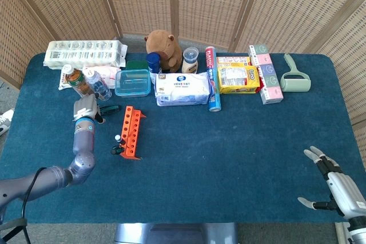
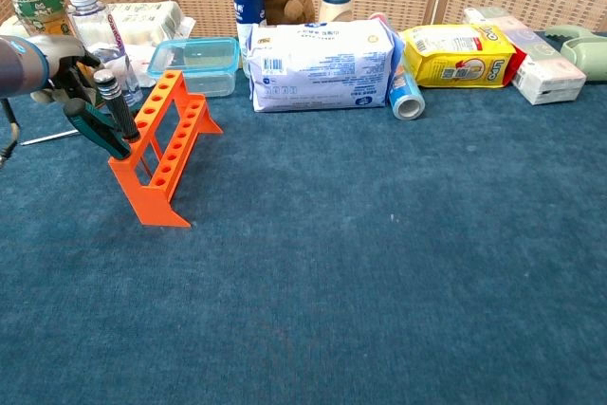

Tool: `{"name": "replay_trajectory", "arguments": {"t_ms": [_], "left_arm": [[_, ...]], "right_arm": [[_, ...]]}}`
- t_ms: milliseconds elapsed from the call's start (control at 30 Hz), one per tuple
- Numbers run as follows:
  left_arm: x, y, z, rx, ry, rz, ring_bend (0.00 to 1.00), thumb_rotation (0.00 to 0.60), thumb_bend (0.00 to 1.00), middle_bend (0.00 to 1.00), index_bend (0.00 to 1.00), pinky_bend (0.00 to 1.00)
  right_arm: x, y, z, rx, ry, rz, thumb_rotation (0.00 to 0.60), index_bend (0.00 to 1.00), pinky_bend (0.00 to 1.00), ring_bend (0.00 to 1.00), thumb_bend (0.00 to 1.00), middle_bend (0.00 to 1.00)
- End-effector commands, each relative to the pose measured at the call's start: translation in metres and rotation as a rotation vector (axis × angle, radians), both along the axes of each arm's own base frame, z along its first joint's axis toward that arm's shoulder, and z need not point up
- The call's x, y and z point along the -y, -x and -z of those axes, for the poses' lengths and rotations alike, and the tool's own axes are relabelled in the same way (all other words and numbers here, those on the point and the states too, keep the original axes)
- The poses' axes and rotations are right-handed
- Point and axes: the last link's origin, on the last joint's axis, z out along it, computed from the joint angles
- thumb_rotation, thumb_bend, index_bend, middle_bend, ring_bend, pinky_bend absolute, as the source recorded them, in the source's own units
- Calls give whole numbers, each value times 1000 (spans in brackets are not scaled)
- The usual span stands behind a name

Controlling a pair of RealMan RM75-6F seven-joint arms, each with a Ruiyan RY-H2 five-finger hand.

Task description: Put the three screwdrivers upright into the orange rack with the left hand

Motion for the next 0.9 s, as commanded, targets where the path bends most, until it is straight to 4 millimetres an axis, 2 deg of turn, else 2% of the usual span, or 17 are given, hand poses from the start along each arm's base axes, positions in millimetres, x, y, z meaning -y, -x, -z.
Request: {"name": "replay_trajectory", "arguments": {"t_ms": [33, 433, 800, 900], "left_arm": [[-3, -3, 8, 8, 6, -10, 884, 600, 196, 717, 286, 908], [-10, -7, 18, 17, 11, -27, 884, 600, 266, 717, 361, 908], [-13, -8, 26, 7, 18, -30, 884, 600, 276, 717, 364, 908], [-14, -8, 27, 1, 17, -32, 884, 600, 321, 717, 374, 908]], "right_arm": [[1, 1, 0, 0, 1, 4, 600, 61, 58, 90, 0, 4], [4, 3, -2, 6, 7, 15, 600, 60, 58, 92, 0, 4], [4, 3, -3, 11, 9, 17, 600, 60, 58, 93, 0, 5], [4, 3, -3, 11, 9, 17, 600, 60, 58, 94, 0, 5]]}}
